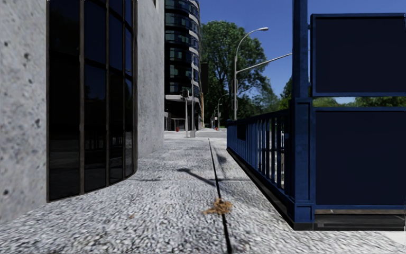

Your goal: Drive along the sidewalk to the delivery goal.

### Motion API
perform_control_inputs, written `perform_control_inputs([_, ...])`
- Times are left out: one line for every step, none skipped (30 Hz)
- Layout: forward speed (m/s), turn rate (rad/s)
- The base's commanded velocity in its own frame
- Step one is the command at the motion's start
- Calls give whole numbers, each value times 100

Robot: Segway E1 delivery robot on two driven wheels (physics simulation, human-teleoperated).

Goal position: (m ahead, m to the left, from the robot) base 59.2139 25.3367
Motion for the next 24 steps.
perform_control_inputs([200,37])
perform_control_inputs([200,36])
perform_control_inputs([200,0])
perform_control_inputs([200,0])
perform_control_inputs([200,0])
perform_control_inputs([200,0])
perform_control_inputs([200,0])
perform_control_inputs([200,0])
perform_control_inputs([200,0])
perform_control_inputs([200,0])
perform_control_inputs([200,0])
perform_control_inputs([200,0])
perform_control_inputs([200,0])
perform_control_inputs([200,0])
perform_control_inputs([200,0])
perform_control_inputs([200,0])
perform_control_inputs([200,0])
perform_control_inputs([200,0])
perform_control_inputs([200,0])
perform_control_inputs([200,0])
perform_control_inputs([200,0])
perform_control_inputs([200,0])
perform_control_inputs([200,0])
perform_control_inputs([200,0])
